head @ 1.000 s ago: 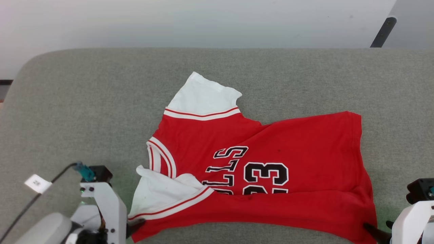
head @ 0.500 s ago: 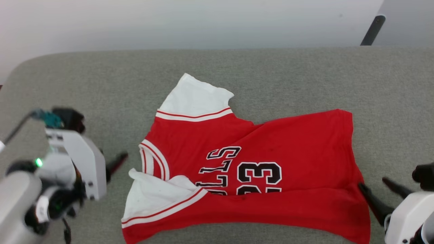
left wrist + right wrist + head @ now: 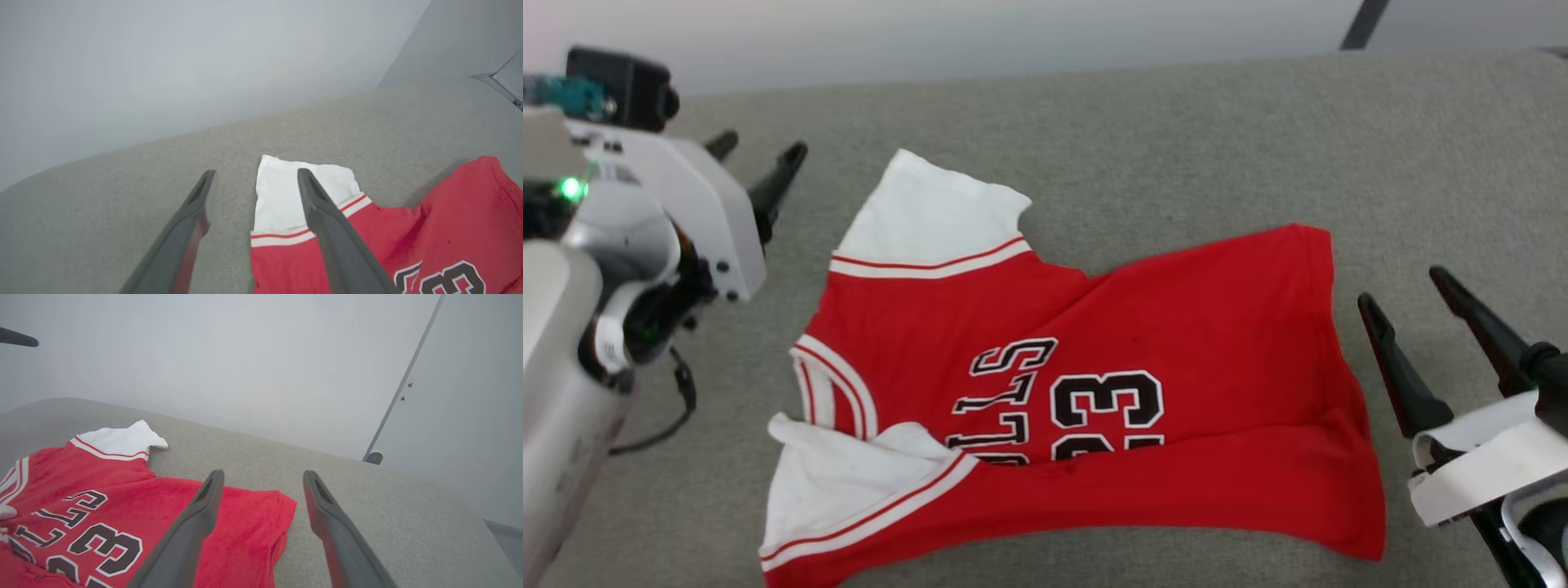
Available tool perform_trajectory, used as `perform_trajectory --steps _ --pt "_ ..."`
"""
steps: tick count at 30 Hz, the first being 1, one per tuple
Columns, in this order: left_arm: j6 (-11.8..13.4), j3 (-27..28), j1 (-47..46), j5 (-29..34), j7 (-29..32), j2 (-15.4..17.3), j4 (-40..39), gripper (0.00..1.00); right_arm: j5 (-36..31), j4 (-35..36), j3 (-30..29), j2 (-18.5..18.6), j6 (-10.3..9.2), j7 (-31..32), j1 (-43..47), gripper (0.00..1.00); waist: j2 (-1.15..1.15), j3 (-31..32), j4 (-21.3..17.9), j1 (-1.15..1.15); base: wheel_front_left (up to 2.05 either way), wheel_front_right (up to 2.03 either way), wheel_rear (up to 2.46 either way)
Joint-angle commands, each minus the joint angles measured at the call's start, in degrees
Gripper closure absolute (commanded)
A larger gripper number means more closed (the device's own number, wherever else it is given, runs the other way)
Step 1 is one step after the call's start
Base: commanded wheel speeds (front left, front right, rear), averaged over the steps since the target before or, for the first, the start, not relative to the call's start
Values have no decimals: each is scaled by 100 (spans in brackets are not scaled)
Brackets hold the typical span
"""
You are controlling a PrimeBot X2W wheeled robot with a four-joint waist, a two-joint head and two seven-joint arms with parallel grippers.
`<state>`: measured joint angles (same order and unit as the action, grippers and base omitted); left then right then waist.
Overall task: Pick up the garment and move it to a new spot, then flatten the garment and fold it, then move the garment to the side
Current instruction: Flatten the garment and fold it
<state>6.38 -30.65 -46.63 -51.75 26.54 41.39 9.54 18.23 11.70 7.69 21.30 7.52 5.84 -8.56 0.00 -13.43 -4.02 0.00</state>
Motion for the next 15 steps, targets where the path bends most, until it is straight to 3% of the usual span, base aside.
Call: perform_trajectory --steps 1,7,15 --pt "-97 -22 -171 87 -79 -82 162 0 -68 -57 30 -50 -7 -226 -104 0 0 -241 -232 0 0 0 0" --pt "-452 -136 -824 225 -127 -277 947 0 -201 -251 121 -217 -7 -820 -317 0 0 -548 -513 0 0 0 0" --pt "-883 -379 -1513 293 317 -368 1872 0 -171 -489 229 -364 -7 -1131 -464 0 0 -961 -879 0 0 0 0"
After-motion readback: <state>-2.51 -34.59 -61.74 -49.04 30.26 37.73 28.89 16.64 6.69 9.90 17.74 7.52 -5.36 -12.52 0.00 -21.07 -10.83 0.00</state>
